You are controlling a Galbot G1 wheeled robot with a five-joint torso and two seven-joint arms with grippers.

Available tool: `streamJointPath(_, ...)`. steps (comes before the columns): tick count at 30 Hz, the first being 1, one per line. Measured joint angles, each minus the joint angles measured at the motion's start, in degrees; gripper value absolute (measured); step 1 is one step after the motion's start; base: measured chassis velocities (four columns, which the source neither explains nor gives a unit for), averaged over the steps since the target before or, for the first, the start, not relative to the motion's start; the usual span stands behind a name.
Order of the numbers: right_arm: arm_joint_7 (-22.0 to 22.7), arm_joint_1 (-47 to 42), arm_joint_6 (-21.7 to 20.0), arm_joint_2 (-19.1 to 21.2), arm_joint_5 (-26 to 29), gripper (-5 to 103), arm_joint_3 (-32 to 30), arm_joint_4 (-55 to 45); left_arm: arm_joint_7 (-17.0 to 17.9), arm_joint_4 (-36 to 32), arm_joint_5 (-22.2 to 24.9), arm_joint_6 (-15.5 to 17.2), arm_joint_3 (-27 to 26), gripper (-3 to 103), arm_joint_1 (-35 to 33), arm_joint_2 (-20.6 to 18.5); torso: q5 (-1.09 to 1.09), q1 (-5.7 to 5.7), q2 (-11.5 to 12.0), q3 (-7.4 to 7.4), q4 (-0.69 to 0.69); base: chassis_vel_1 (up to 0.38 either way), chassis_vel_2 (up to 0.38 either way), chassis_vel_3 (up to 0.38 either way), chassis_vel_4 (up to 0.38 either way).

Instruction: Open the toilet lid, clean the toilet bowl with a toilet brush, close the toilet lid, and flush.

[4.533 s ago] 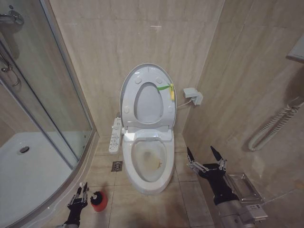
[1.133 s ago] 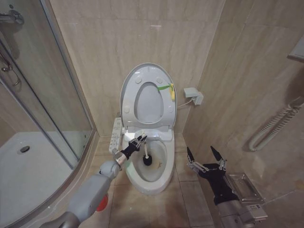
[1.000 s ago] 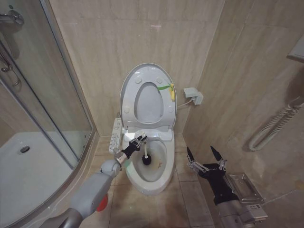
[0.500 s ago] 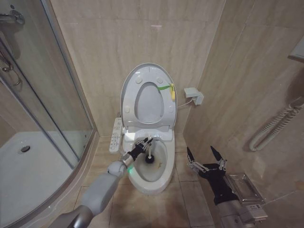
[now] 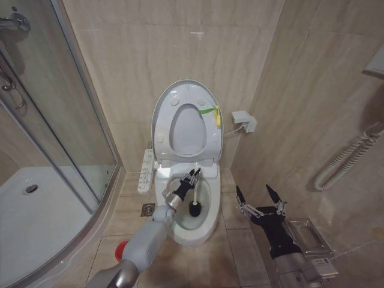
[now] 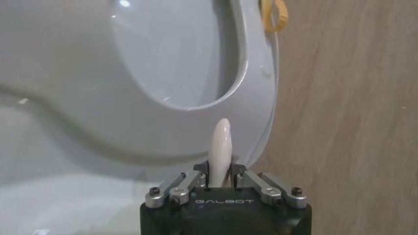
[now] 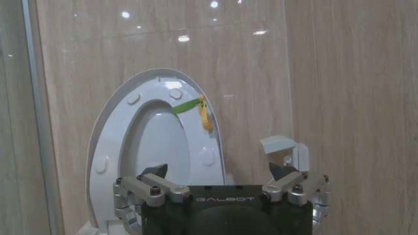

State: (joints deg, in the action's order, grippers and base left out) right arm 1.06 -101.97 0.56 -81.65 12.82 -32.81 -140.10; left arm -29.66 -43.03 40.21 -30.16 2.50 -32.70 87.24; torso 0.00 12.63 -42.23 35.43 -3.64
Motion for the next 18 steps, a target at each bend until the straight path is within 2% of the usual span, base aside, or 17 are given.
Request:
streamJointPath(7,0.0,0.0,0.0,0.0,0.0,100,0.0,0.0,-0.3,-0.4,-0.2,-1.7,-0.9,21,0.4,-0.3,0.0,0.01,0.0,0.02,-0.02,0.0,0.0,0.0,0.0)
streamJointPath(11,0.0,0.0,0.0,0.0,0.0,100,0.0,0.0,0.0,1.9,2.9,-5.2,-2.1,21,2.6,2.7,0.0,0.01,0.0,0.01,-0.06,0.0,0.0,0.0,0.0)
streamJointPath(12,0.0,0.0,0.0,0.0,0.0,100,0.0,0.0,0.0,1.9,2.9,-5.2,-2.1,21,2.6,2.7,0.0,0.01,0.0,0.01,-0.06,0.0,0.0,0.0,0.0)
streamJointPath(14,0.0,0.0,0.0,0.0,0.0,100,0.0,0.0,-0.9,4.4,3.5,-6.7,-2.3,21,2.7,3.7,0.0,0.01,0.0,0.02,-0.05,0.0,0.0,0.0,0.0)
streamJointPath(18,0.0,0.0,0.0,0.0,0.0,100,0.0,0.0,-3.2,6.0,3.3,-7.9,-2.6,21,1.3,3.8,0.0,0.01,0.0,0.01,0.0,0.0,0.0,0.0,0.0)
